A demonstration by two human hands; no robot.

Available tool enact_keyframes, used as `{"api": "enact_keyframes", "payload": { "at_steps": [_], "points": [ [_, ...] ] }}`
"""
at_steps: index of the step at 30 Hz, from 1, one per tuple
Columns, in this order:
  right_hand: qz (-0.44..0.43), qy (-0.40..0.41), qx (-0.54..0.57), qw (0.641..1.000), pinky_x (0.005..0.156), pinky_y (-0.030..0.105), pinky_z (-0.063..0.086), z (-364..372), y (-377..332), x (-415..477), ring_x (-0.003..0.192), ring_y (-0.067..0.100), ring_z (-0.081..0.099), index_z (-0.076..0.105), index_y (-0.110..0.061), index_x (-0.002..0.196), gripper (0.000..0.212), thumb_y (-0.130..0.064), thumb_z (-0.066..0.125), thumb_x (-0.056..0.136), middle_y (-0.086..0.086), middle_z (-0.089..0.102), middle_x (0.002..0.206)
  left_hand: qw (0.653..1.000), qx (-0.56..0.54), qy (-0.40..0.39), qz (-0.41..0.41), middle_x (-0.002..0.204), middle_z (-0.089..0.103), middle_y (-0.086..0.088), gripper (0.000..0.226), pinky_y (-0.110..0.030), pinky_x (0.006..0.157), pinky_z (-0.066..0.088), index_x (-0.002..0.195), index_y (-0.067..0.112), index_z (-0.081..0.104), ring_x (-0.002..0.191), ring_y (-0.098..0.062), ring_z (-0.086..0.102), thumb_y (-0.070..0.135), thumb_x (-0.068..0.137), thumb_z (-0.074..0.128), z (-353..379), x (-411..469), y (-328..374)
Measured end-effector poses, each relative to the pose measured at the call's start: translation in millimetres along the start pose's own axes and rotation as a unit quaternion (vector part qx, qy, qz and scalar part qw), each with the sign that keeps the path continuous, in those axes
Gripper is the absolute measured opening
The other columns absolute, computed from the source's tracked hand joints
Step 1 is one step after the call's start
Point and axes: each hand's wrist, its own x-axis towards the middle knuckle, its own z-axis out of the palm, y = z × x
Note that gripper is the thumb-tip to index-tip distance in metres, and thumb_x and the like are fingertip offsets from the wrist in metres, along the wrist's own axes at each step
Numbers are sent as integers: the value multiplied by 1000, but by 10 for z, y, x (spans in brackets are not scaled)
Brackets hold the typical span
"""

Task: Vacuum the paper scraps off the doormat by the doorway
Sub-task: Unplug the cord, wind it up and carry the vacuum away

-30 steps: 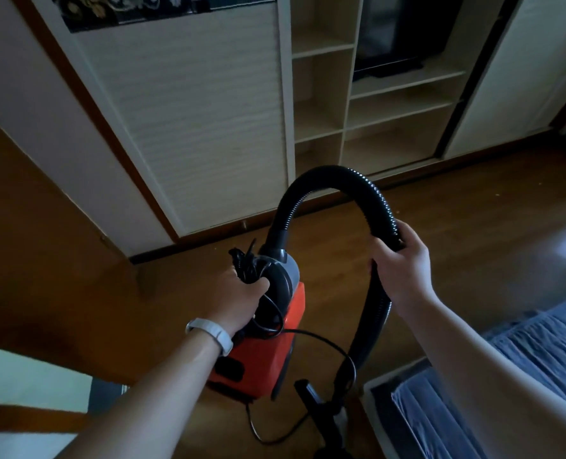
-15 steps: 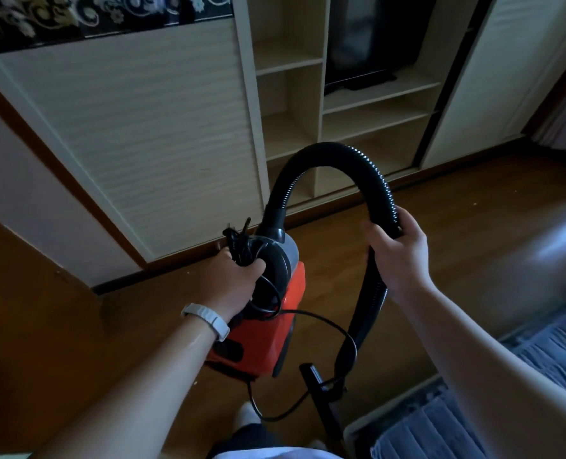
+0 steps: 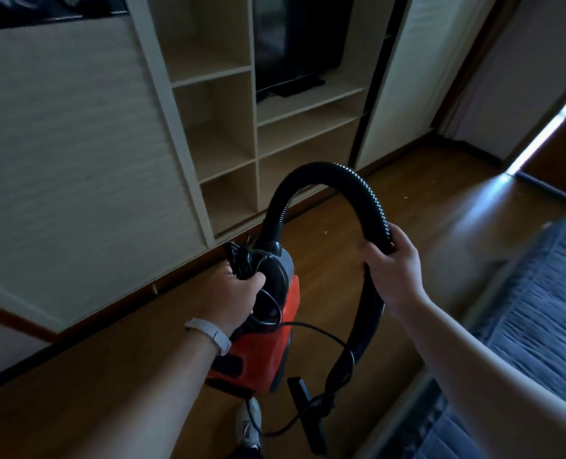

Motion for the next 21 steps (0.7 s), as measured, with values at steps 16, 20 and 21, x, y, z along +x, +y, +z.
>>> {"api": "enact_keyframes", "payload": {
  "at_steps": [16, 20, 21],
  "points": [
    [-6, 174, -45, 984, 48, 27, 45, 295, -63, 1413, 51, 13, 55, 65, -27, 95, 19, -12, 72, 83, -6, 58, 60, 982, 69, -146, 98, 48, 56, 2, 25, -41, 51, 54, 67, 11, 55, 46, -24, 58, 36, 64, 59, 442, 1982, 786],
    [-1, 180, -8, 984, 48, 30, 48, 139, 32, 1731, 53, 14, 56, 66, -21, 98, 20, -7, 70, 85, 0, 58, 64, 980, 68, -159, 100, 55, 62, -1, 25, -40, 52, 56, 75, 12, 62, 51, -22, 62, 36, 67, 62, 793, 2213, 975],
    [-2, 182, 4, 983, 49, 31, 49, 93, 66, 1818, 53, 16, 56, 66, -21, 98, 20, -6, 70, 85, 1, 59, 64, 980, 64, -162, 97, 54, 61, 0, 24, -37, 50, 56, 77, 9, 63, 50, -20, 62, 32, 69, 62, 888, 2256, 1020]
  ]
}}
